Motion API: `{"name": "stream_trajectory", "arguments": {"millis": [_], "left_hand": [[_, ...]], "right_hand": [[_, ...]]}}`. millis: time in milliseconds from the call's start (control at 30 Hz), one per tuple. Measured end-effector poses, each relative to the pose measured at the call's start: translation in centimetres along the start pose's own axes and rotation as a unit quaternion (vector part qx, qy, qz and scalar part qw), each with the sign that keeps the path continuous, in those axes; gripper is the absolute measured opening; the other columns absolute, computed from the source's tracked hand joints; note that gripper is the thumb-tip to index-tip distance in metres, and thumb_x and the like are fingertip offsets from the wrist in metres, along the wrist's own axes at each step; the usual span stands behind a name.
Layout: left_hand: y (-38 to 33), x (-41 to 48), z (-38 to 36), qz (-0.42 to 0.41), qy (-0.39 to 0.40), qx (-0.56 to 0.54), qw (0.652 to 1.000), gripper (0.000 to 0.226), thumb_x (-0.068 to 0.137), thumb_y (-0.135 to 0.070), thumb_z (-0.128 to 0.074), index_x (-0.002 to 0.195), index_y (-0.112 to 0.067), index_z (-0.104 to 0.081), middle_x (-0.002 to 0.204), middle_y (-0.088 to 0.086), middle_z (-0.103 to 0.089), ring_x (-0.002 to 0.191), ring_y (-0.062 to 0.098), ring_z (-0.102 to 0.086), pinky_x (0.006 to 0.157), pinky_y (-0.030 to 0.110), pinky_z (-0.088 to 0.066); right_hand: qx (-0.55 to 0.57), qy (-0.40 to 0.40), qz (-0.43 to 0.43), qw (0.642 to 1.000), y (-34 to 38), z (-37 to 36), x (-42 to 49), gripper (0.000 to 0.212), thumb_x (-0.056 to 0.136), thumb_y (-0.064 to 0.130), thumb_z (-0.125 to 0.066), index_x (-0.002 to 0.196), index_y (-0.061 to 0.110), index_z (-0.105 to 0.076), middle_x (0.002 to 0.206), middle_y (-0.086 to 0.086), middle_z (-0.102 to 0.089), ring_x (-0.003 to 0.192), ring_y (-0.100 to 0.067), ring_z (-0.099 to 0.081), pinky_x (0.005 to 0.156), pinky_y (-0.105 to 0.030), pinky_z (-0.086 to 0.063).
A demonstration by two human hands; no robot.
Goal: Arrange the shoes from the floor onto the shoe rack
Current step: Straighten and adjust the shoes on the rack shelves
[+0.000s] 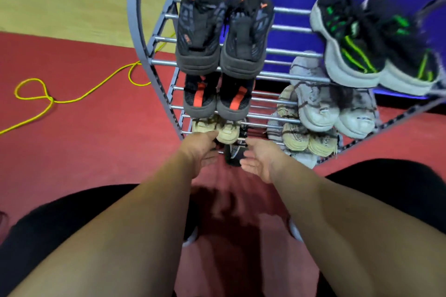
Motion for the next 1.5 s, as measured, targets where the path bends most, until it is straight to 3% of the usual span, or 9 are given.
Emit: {"name": "stream_trajectory", "arguments": {"millis": [133,333,600,767,867,1133,1300,1433,1500], "left_hand": [[-1.2,-5.0,-2.5,-0.033,0.038,0.066,0.997,0.018,0.102,-0.034,-0.058,0.105,-0.018,-0.061,0.108,0.004,-0.062,0.099,0.028,-0.065,0.089,0.042,-0.057],[-2.9,-11.5,-6.7,-0.09,0.07,0.152,0.982,0.04,0.097,-0.042,-0.063,0.127,-0.015,-0.062,0.114,0.003,-0.066,0.094,0.023,-0.067,0.082,0.039,-0.06],[-6.4,-20.6,-13.7,-0.21,0.097,0.291,0.928,0.019,0.099,-0.031,-0.063,0.091,-0.014,-0.057,0.088,0.007,-0.055,0.067,0.02,-0.052,0.06,0.03,-0.046],[-7.1,-22.4,-17.0,-0.222,0.095,0.316,0.918,0.025,0.098,-0.033,-0.064,0.1,-0.008,-0.065,0.086,0.009,-0.056,0.064,0.021,-0.051,0.06,0.032,-0.047],[-6.8,-22.7,-18.4,-0.224,0.084,0.335,0.911,0.025,0.092,-0.035,-0.069,0.096,-0.011,-0.065,0.076,0.008,-0.053,0.055,0.019,-0.044,0.057,0.033,-0.043],[-5.9,-23.4,-20.5,-0.23,0.07,0.375,0.895,0.024,0.094,-0.027,-0.067,0.101,-0.005,-0.067,0.077,0.009,-0.057,0.069,0.027,-0.054,0.064,0.037,-0.045],[-4.8,-19.6,-20.1,-0.215,0.061,0.407,0.886,0.005,0.098,-0.016,-0.063,0.096,-0.011,-0.061,0.085,0.01,-0.063,0.064,0.021,-0.06,0.049,0.017,-0.048],[-2.5,-14.0,-19.7,-0.202,0.06,0.493,0.844,0.031,0.095,-0.027,-0.063,0.069,-0.01,-0.058,0.069,0.011,-0.059,0.065,0.03,-0.055,0.066,0.034,-0.046],[-1.1,-11.3,-19.6,-0.173,0.062,0.506,0.843,0.024,0.094,-0.027,-0.063,0.076,-0.012,-0.059,0.074,0.01,-0.061,0.066,0.028,-0.058,0.069,0.036,-0.049]], "right_hand": [[-0.024,0.022,0.042,0.999,1.2,3.4,-4.9,0.032,0.1,0.037,-0.061,0.12,0.012,-0.065,0.121,-0.014,-0.068,0.091,-0.029,-0.07,0.07,-0.037,-0.059],[-0.015,-0.015,0.093,0.995,2.4,12.0,-12.7,0.029,0.1,0.04,-0.061,0.115,0.015,-0.062,0.118,-0.01,-0.065,0.088,-0.029,-0.069,0.069,-0.037,-0.057],[-0.043,-0.107,0.155,0.981,2.8,22.9,-22.4,0.028,0.098,0.037,-0.065,0.113,0.013,-0.064,0.112,-0.011,-0.068,0.08,-0.027,-0.071,0.069,-0.036,-0.059],[-0.032,-0.113,0.183,0.976,3.3,26.8,-25.0,0.026,0.099,0.038,-0.064,0.102,0.012,-0.064,0.111,-0.012,-0.068,0.09,-0.029,-0.069,0.081,-0.042,-0.061],[-0.02,-0.11,0.196,0.974,3.1,28.3,-25.1,0.025,0.101,0.036,-0.061,0.1,0.011,-0.063,0.114,-0.012,-0.068,0.087,-0.028,-0.068,0.087,-0.044,-0.061],[0.005,-0.094,0.191,0.977,2.3,29.7,-22.7,0.027,0.102,0.036,-0.058,0.109,0.01,-0.062,0.107,-0.009,-0.068,0.085,-0.026,-0.065,0.083,-0.042,-0.058],[-0.009,-0.099,0.142,0.985,1.2,28.7,-17.3,0.035,0.1,0.039,-0.062,0.117,0.008,-0.065,0.111,-0.01,-0.069,0.083,-0.024,-0.067,0.068,-0.035,-0.059],[-0.028,-0.098,0.088,0.991,-0.7,27.0,-11.6,0.035,0.099,0.034,-0.061,0.123,0.009,-0.065,0.107,-0.008,-0.071,0.082,-0.025,-0.069,0.076,-0.039,-0.061],[-0.029,-0.099,0.062,0.993,-1.9,26.2,-8.6,0.038,0.099,0.032,-0.062,0.126,0.006,-0.062,0.105,-0.01,-0.069,0.074,-0.024,-0.068,0.068,-0.036,-0.06]]}}
Point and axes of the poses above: each hand's wrist, its own x-axis towards the middle knuckle, its own z-axis out of the back of the hand, y = z × x, the point moved 9 cm from there along x, towards the middle knuckle
